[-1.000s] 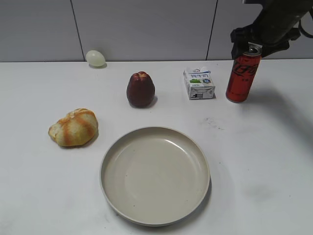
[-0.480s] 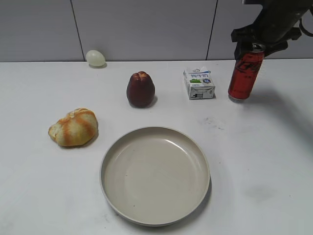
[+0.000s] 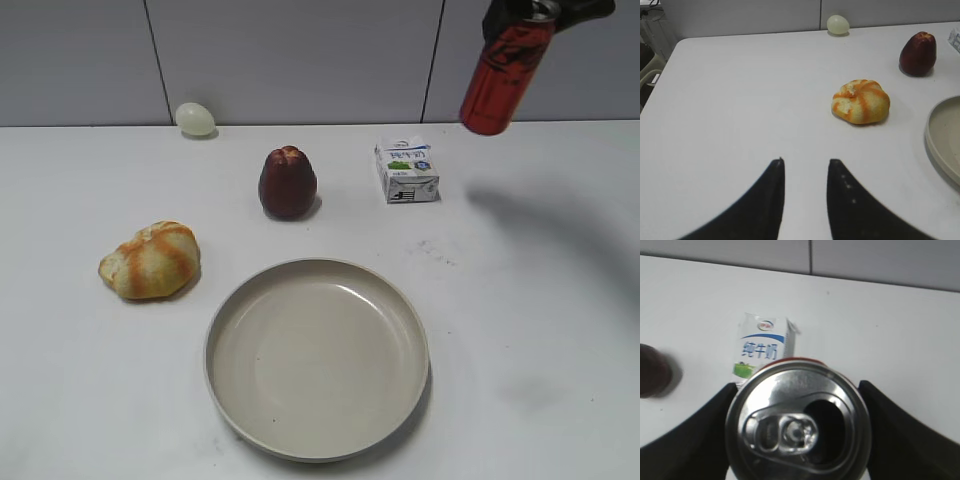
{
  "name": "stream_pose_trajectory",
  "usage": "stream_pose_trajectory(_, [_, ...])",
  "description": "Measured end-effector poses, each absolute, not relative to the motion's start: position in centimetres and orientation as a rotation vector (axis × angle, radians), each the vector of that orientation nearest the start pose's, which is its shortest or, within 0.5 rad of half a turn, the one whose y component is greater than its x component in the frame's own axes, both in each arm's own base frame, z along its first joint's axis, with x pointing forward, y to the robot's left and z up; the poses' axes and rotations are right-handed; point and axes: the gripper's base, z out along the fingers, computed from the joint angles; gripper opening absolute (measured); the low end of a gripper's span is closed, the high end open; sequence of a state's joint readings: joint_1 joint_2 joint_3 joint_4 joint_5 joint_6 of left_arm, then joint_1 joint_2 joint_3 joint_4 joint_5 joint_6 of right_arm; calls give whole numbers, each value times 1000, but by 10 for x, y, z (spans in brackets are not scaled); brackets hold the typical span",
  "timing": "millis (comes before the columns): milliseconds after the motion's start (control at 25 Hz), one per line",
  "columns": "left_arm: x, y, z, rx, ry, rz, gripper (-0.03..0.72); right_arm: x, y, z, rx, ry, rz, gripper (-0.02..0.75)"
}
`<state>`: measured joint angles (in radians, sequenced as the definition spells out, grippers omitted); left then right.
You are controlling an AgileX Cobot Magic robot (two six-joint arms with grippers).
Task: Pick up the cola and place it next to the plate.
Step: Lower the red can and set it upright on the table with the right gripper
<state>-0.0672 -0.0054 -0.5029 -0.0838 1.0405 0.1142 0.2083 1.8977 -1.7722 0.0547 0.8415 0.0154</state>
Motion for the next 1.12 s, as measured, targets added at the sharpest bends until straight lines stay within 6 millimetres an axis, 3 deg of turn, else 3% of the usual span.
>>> stream_pose_trajectory(200, [-6, -6, 280, 186, 2005, -70, 231, 402, 159, 331, -415, 2401, 217, 540])
stream_pose_trajectory(360, [-6, -6, 280, 186, 2005, -70, 231, 383, 208, 325, -565, 2382, 264, 540])
stream_pose_trajectory(520, [-6, -6, 280, 186, 2005, -70, 231, 376, 241, 308, -651, 2374, 294, 540])
stream_pose_trajectory(760, [-6, -6, 280, 186, 2005, -70, 231, 380, 263, 266, -709, 2450, 288, 540])
stream_pose_trajectory(1120, [-6, -6, 280, 186, 2005, -70, 231, 390, 272, 216, -722, 2559, 281, 540])
